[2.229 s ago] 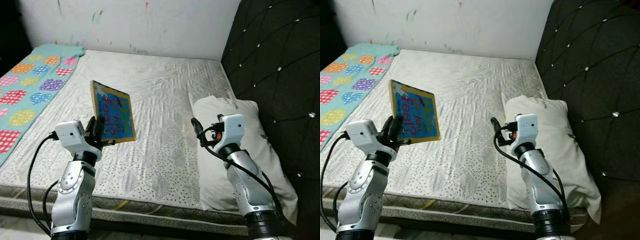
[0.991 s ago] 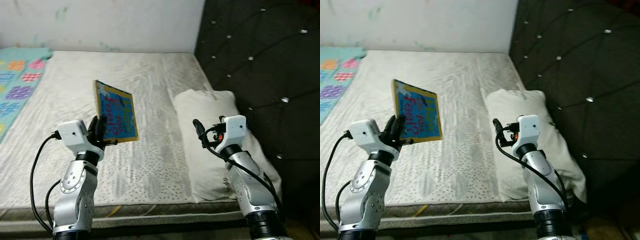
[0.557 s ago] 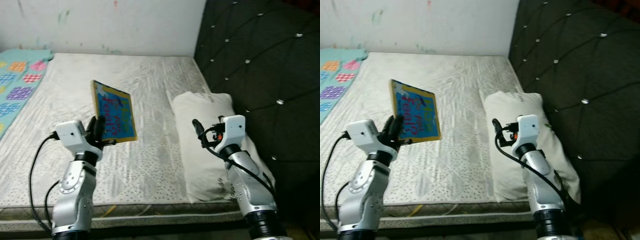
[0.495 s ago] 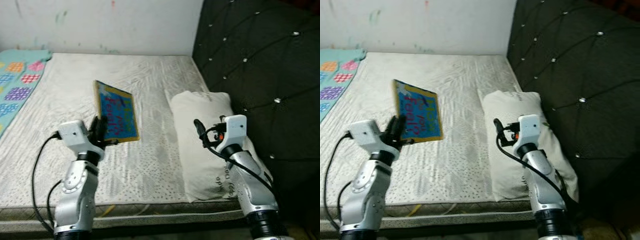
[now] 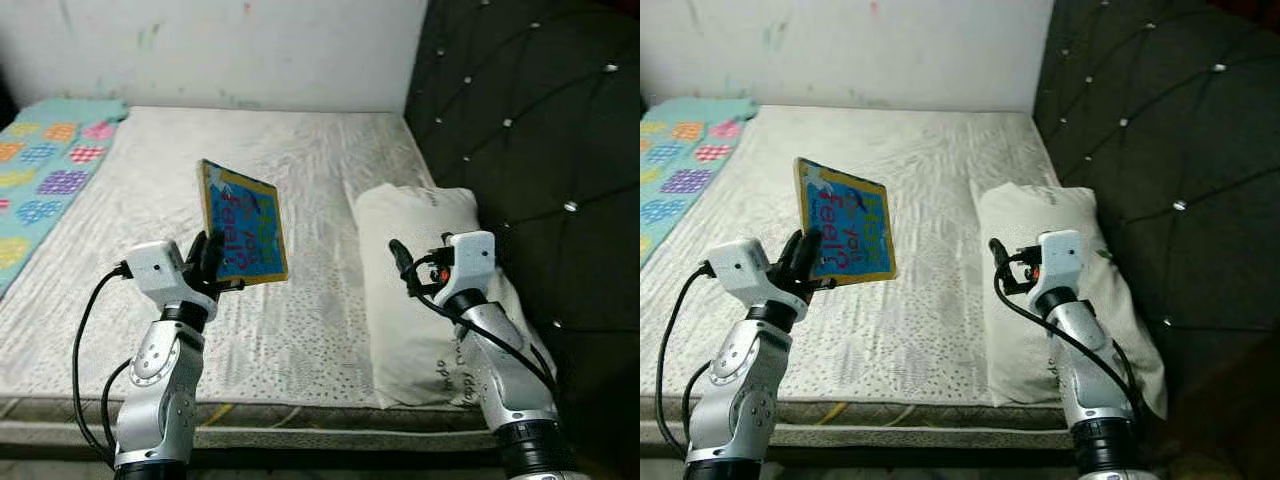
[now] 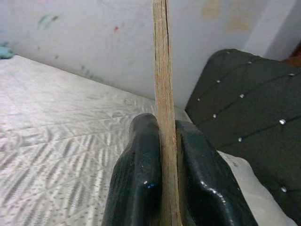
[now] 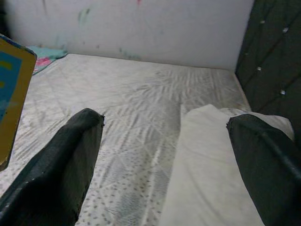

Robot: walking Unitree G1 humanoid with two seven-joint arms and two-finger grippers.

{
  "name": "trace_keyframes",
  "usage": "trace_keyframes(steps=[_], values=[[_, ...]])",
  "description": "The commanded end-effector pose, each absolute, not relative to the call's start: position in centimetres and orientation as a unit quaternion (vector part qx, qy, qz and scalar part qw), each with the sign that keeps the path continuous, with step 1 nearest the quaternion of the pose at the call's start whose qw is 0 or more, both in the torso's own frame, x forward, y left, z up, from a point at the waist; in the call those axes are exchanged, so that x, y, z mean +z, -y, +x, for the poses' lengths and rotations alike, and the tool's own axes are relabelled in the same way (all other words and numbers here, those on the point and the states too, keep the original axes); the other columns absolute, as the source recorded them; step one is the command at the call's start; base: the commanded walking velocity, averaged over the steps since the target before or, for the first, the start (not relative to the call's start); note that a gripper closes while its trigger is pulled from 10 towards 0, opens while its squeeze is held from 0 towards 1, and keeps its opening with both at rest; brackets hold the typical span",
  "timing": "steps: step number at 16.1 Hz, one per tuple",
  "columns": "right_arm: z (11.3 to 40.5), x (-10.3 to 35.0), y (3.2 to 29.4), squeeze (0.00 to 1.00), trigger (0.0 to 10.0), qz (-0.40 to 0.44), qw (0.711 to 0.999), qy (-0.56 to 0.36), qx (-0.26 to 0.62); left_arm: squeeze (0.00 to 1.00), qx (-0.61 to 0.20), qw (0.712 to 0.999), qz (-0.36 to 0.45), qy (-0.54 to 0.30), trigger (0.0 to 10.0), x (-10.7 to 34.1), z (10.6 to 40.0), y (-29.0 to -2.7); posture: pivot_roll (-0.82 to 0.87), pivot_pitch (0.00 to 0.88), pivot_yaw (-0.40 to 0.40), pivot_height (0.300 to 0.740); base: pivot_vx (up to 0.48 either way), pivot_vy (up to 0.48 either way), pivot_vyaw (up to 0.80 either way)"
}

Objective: Clean up the room

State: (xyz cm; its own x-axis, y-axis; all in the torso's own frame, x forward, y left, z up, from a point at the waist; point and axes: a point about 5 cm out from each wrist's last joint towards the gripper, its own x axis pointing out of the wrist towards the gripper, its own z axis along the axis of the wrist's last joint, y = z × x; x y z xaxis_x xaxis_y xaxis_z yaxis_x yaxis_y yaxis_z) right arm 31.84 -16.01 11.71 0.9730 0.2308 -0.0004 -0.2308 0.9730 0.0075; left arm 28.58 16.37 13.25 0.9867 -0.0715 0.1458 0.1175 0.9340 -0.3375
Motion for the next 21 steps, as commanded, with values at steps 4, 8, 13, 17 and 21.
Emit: trace_keyframes(steps=[4,8,13,17,21], values=[[32.0,12.2,16.0,0.00,10.0,0.003,0.993,0.010,0.120,0.00,-0.045,0.982,-0.164,0.084,0.0,14.0,28.5,-17.1,-0.06,0.000,-0.025,0.740,0.000,0.000,0.00],[30.7,12.0,16.7,0.00,10.0,0.007,0.993,0.005,0.118,0.00,-0.018,0.986,-0.150,0.064,0.0,12.8,26.6,-18.9,-0.07,0.000,-0.039,0.740,0.000,0.000,0.00],[28.7,11.0,17.5,0.00,10.0,-0.010,0.990,-0.028,0.138,0.00,0.016,0.988,-0.143,0.048,0.0,12.0,23.5,-20.0,-0.04,0.054,-0.086,0.740,0.000,0.000,0.00],[26.8,10.8,17.6,0.00,10.0,-0.011,0.988,-0.054,0.145,0.00,0.022,0.991,-0.132,0.018,0.0,11.6,21.0,-20.4,-0.05,0.134,-0.093,0.740,0.000,0.000,0.00],[25.9,10.6,17.6,0.00,10.0,-0.019,0.985,-0.071,0.157,0.00,0.009,0.990,-0.136,0.021,0.0,12.2,20.7,-19.5,-0.06,0.162,-0.102,0.740,0.223,0.000,0.00]])
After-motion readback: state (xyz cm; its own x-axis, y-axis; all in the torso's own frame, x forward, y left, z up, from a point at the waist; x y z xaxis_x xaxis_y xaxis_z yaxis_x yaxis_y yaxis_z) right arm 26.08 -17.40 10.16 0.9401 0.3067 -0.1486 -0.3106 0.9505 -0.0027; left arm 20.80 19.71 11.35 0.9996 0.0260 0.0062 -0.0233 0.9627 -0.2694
